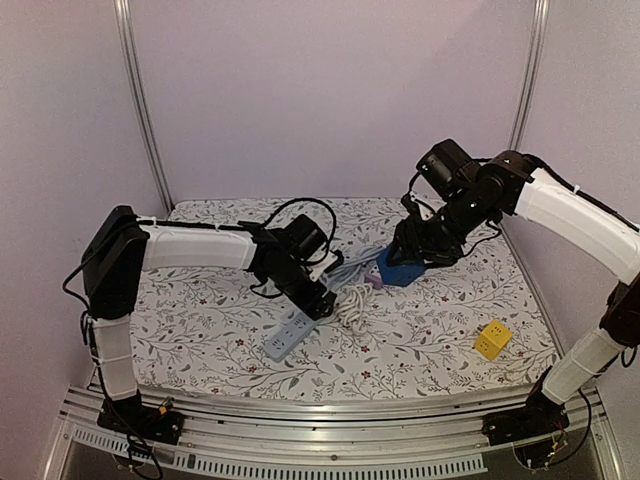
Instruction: Insert the plug
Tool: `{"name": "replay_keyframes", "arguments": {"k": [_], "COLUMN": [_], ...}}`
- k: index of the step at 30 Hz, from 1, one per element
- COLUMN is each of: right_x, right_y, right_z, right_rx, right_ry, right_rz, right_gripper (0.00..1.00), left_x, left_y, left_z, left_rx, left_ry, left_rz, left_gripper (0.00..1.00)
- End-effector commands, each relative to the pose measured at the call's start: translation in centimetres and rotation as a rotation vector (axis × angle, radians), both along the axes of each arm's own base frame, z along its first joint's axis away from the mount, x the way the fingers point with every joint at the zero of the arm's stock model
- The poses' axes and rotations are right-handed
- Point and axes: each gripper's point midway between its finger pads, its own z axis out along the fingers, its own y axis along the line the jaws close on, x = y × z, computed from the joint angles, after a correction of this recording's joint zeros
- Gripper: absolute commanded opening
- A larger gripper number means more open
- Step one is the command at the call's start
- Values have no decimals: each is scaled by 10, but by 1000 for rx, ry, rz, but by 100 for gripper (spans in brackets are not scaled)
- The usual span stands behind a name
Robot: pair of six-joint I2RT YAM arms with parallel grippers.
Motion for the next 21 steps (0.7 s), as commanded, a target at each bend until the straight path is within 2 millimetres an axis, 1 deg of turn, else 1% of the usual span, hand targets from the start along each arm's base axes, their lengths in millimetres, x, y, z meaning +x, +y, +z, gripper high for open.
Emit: {"name": "replay_keyframes", "arguments": {"k": [1, 4, 6, 10, 12, 16, 19, 21], "right_x": [5, 6, 7, 11, 16, 26, 28, 26], "right_y": [5, 8, 9, 16, 19, 32, 40, 47], "right_z": [12, 12, 11, 13, 17, 27, 30, 30], "right_rx": [4, 3, -1, -5, -7, 16, 32, 43], "right_ry": [-45, -48, -48, -66, -90, -149, -178, -187], "right_rz": [39, 62, 77, 129, 144, 199, 249, 299], "right_gripper": [0, 0, 0, 0, 0, 0, 0, 0], "left_x": [7, 6, 1, -17, -22, -32, -35, -37], "left_y": [-1, 7, 15, 38, 53, 79, 97, 111], "left_z": [43, 57, 61, 53, 51, 55, 64, 66], "left_rx": [-75, -78, -68, -37, -19, -63, -107, -110], "left_ry": [-77, -97, -98, -66, -77, -72, -83, -95], "left_rz": [13, 24, 27, 42, 78, 152, 209, 236], "left_gripper": [91, 93, 93, 91, 90, 90, 89, 89]}}
